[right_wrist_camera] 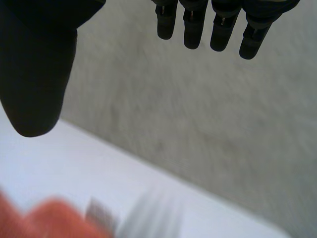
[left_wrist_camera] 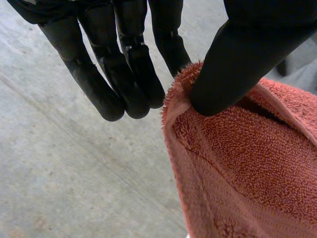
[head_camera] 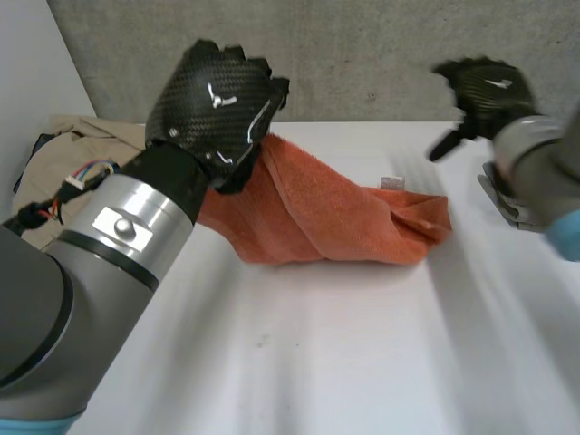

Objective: Fold the laundry.

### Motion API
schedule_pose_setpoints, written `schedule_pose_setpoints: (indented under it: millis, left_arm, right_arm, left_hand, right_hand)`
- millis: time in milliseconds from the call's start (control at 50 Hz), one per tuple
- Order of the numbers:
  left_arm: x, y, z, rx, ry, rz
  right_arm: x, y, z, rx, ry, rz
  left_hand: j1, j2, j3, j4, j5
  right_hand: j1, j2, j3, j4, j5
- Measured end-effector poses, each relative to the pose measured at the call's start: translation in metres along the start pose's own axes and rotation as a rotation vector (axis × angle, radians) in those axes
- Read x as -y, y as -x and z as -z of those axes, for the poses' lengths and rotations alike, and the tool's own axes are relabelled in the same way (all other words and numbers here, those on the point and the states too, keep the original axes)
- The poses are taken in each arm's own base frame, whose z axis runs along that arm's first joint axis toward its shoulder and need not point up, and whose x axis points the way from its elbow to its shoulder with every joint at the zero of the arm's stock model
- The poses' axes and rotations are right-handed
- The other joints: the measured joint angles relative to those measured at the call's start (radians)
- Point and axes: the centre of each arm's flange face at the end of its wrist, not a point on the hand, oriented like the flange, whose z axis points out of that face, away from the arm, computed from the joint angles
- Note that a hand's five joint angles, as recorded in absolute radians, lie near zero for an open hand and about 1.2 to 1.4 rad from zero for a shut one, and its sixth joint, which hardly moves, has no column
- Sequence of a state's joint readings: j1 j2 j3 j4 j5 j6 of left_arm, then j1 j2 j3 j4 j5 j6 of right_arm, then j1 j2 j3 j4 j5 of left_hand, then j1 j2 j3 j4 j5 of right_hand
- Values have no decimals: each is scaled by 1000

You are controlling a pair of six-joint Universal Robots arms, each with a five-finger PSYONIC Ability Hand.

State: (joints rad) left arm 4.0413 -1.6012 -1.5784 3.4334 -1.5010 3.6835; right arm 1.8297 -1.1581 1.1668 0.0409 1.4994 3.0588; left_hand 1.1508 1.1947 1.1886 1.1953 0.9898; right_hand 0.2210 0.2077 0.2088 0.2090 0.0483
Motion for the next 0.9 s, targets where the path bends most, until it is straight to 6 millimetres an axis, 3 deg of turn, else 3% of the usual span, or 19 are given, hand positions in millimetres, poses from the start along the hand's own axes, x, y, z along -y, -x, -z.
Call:
schedule_pose_setpoints:
  millis: [100, 220, 280, 300, 400, 440, 500, 560, 640, 760, 840, 900]
  left_arm:
    - [13, 7, -6, 24, -35, 2]
    - [32, 7, -5, 25, -75, 16]
    - [42, 3, -3, 14, -94, 24]
    - [42, 3, -3, 14, -94, 24]
    - [53, -5, 4, -3, -116, 31]
    - [55, -5, 6, -1, -118, 31]
    - [57, -3, 7, 10, -117, 29]
    - [55, 2, 7, 28, -111, 26]
    - [51, 8, 7, 50, -97, 20]
    - [32, 24, 11, 85, -35, 7]
    - [10, 27, 17, 75, 34, 14]
    - [-6, 26, 23, 59, 86, 29]
  right_arm:
    - [-18, -22, 45, -31, 275, -42]
    - [-65, -11, 75, 52, 477, -154]
    - [-89, 4, 75, 94, 464, -229]
    - [-89, 4, 75, 94, 464, -229]
    - [-120, 39, 55, 154, 312, -337]
    - [-127, 49, 49, 165, 279, -350]
    - [-136, 63, 42, 169, 262, -352]
    - [-140, 66, 40, 141, 277, -326]
    - [-129, 56, 39, 76, 284, -257]
    - [-59, 11, 41, 5, 166, 14]
    - [-20, 7, 35, 149, 46, 169]
    - [-10, 16, 25, 294, 4, 216]
  left_hand:
    - [0, 0, 0, 0, 0]
    - [0, 0, 0, 0, 0]
    - [0, 0, 0, 0, 0]
    - [0, 0, 0, 0, 0]
    - [0, 0, 0, 0, 0]
    - [0, 0, 0, 0, 0]
    - [0, 0, 0, 0, 0]
    - [0, 0, 1, 0, 0]
    - [0, 0, 1, 0, 0]
    - [0, 0, 1, 0, 0]
    - [0, 0, 1, 0, 0]
    - [0, 0, 1, 0, 0]
  right_hand:
    - [0, 1, 1, 0, 0]
    - [0, 1, 0, 0, 0]
    - [0, 1, 0, 0, 0]
    - [0, 1, 0, 0, 0]
    - [78, 90, 90, 88, 83]
    - [232, 243, 244, 241, 223]
    - [746, 766, 750, 745, 736]
    - [901, 966, 956, 956, 931]
    - [901, 971, 980, 984, 937]
    - [901, 971, 980, 986, 937]
    - [901, 971, 980, 987, 944]
    - [901, 971, 980, 987, 945]
